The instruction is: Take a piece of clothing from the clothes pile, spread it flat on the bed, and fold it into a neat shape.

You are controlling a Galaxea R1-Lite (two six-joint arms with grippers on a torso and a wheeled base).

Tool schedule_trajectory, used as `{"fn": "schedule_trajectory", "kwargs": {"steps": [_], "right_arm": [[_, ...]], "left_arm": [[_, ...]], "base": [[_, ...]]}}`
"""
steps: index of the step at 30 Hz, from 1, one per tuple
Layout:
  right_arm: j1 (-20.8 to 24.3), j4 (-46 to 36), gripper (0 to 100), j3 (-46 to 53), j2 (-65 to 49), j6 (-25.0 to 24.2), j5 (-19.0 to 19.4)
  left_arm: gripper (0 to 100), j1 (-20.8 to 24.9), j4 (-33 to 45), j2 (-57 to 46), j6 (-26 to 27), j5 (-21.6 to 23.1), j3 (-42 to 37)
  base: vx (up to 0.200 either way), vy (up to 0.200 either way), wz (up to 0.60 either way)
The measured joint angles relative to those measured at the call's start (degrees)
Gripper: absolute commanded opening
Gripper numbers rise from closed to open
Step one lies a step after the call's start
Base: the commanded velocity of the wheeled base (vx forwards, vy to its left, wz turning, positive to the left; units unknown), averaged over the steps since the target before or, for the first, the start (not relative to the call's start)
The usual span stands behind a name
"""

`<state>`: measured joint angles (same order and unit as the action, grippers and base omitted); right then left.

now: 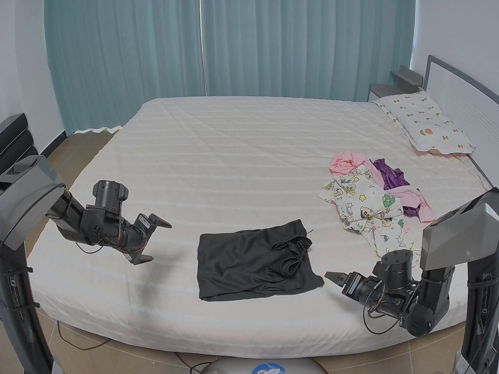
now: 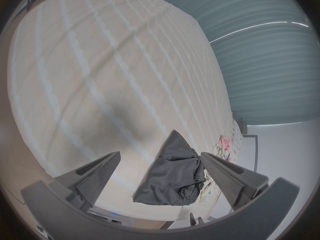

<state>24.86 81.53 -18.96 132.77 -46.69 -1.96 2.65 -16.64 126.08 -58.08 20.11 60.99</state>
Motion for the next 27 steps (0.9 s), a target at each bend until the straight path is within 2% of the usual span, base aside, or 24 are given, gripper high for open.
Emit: {"fn": "schedule_trajectory", "kwargs": {"steps": [4,14,22,27], "right_arm": [[1.96,-5.39,100,-5.84,0.15,1.26,-1.45],[2.43,-17.81,100,-18.08,1.57,6.42,-2.85],[1.71,-20.30,100,-19.47,1.19,6.99,-5.86],[0.63,-21.48,100,-17.77,-0.38,7.19,-6.13]], "left_arm": [[100,-0.37,0.00,0.06,-0.09,0.33,-0.20],[100,-0.56,-0.99,0.06,0.18,-0.04,-1.34],[100,-0.44,-8.86,0.00,0.40,-0.20,-5.27],[100,-0.37,-10.40,-0.02,0.49,-0.20,-6.86]], "base": [[0.000,0.200,0.00],[0.000,0.000,0.00],[0.000,0.000,0.00],[0.200,0.000,0.00]]}}
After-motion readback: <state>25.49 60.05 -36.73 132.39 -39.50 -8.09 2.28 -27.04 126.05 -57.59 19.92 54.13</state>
